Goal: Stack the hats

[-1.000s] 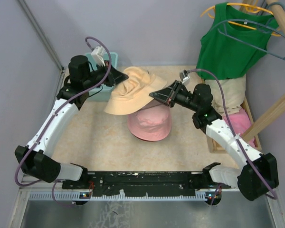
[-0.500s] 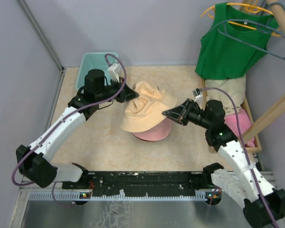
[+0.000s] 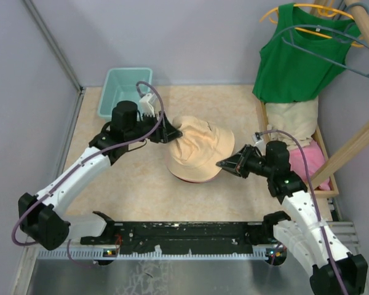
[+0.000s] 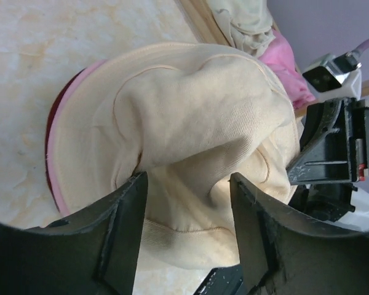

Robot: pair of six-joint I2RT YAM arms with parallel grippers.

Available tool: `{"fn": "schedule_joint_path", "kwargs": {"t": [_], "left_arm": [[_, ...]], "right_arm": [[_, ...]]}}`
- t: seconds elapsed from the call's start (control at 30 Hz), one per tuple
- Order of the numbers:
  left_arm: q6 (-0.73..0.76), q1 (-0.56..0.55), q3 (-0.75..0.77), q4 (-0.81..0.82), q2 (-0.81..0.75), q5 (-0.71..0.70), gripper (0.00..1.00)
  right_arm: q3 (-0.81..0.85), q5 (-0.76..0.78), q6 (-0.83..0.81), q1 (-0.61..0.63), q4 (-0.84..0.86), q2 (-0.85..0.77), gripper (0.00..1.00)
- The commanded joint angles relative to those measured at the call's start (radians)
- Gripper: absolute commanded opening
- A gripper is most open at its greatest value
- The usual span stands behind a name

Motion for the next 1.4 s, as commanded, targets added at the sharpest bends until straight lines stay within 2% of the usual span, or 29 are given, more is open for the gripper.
{"fn": "schedule_joint_path", "kwargs": {"t": [0.0,0.1,0.23,0.47,0.77,1.37], "left_arm": [[-0.031,0.051,-0.020,-0.072,-0.102,-0.131,0.66],[-0.075,0.159,-0.109,-0.078,-0.150,-0.040,0.68],[-0.207,0.260,-0.304,0.076,-0.192,0.117,0.69],[-0.313,0.272,-0.370,0.282,-0.061,0.336,0.70],[-0.360,0.281,-0.357,0.373,0.015,0.386,0.73],[-0.354,0.304,-0.380,0.479,0.148,0.410,0.74]], "right_arm": [[-0.038,-0.033,0.006,-0.016,0.020,-0.017,0.00],[-0.061,-0.022,0.033,-0.020,0.052,-0.018,0.00],[-0.117,-0.026,0.080,-0.035,0.110,-0.017,0.00],[-0.170,-0.036,0.168,-0.046,0.240,0.007,0.00],[-0.117,-0.022,0.141,-0.048,0.231,0.054,0.00],[-0.223,-0.010,0.149,-0.069,0.352,0.158,0.00]]}}
